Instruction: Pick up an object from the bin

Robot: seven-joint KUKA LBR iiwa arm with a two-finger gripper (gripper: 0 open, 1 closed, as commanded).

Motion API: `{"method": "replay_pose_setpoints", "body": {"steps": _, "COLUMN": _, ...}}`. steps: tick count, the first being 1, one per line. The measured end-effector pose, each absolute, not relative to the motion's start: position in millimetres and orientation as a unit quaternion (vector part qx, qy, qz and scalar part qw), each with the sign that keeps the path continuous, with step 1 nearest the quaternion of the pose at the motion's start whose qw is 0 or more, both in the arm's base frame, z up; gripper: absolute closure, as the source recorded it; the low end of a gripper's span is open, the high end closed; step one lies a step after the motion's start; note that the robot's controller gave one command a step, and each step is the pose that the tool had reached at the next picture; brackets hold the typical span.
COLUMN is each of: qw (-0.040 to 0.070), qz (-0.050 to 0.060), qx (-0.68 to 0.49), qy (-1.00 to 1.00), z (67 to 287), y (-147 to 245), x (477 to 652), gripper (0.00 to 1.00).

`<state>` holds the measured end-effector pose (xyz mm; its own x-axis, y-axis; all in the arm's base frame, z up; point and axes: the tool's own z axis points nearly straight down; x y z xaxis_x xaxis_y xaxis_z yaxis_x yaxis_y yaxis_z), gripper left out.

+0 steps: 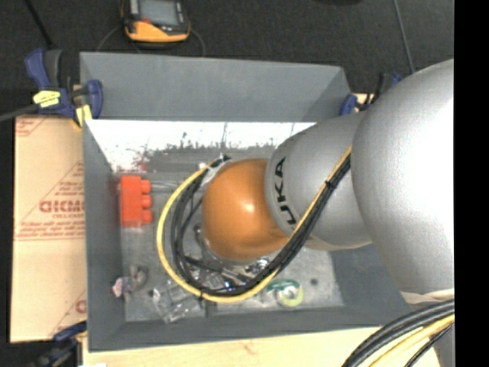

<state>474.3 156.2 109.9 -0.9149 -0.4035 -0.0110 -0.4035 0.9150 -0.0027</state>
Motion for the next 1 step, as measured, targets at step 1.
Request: {"method": "replay_pose_setpoints", "body": {"steps": 1, "qw": 0.004, "qz": 0.0, "qx": -0.209, "qy": 0.978, "z": 202.5, "y": 150.3, "x": 476.9, "gripper": 1.0}}
